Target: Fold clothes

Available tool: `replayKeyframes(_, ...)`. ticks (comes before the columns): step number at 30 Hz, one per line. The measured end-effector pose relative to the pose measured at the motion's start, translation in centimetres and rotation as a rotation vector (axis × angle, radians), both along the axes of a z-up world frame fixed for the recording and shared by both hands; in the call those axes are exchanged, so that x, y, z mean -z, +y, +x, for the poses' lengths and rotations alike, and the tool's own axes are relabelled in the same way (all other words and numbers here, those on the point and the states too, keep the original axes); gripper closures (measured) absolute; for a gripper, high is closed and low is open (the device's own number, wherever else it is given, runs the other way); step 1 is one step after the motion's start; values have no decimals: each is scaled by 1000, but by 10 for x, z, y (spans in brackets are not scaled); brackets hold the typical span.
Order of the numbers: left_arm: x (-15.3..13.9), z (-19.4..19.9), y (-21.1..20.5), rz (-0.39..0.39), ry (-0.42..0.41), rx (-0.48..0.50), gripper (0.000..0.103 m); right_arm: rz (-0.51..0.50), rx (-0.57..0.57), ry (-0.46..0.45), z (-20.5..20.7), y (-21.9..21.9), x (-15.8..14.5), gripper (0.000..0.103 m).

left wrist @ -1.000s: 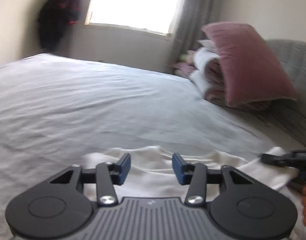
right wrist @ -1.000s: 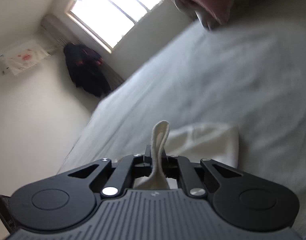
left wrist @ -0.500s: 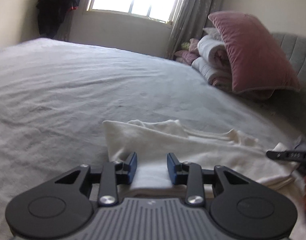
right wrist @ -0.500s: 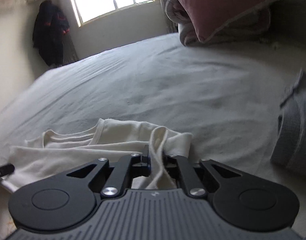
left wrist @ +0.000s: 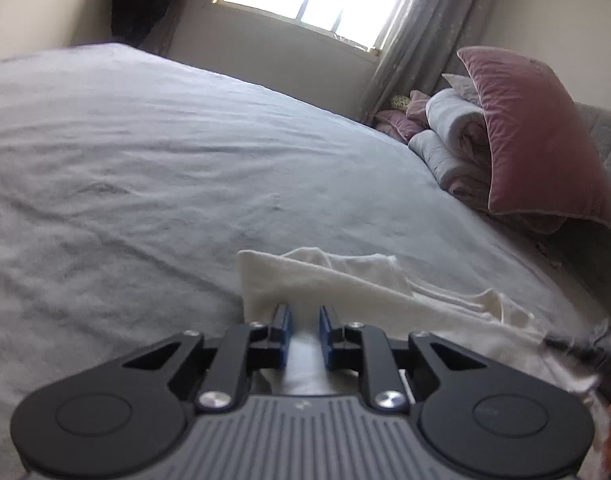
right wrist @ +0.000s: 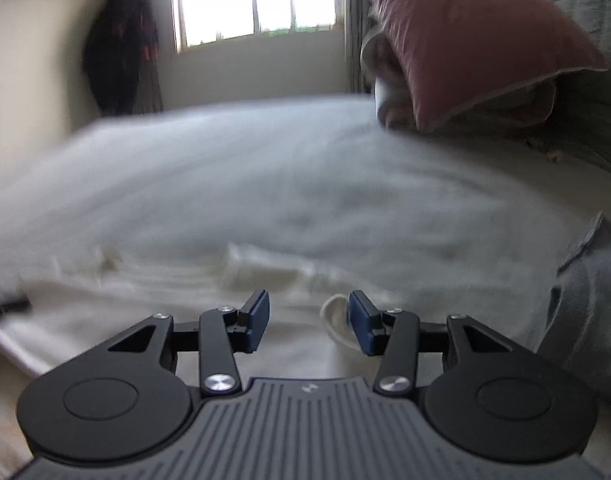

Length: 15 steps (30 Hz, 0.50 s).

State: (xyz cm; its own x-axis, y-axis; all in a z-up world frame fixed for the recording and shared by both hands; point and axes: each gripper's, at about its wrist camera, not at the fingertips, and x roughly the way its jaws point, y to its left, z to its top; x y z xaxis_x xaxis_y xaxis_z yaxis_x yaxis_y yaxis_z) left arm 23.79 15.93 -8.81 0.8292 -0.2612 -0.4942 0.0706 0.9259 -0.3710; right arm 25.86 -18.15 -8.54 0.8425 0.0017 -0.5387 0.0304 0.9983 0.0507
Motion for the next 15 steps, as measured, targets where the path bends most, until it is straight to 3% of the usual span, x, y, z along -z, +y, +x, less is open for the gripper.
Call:
replayKeyframes(2,3,1,4,-27,8,-8,91,-23,3,36,7,0,11,54)
replayKeyframes(15,6,0,15,-96,10,-7,91,-8,-2,29,-2,0,10,45)
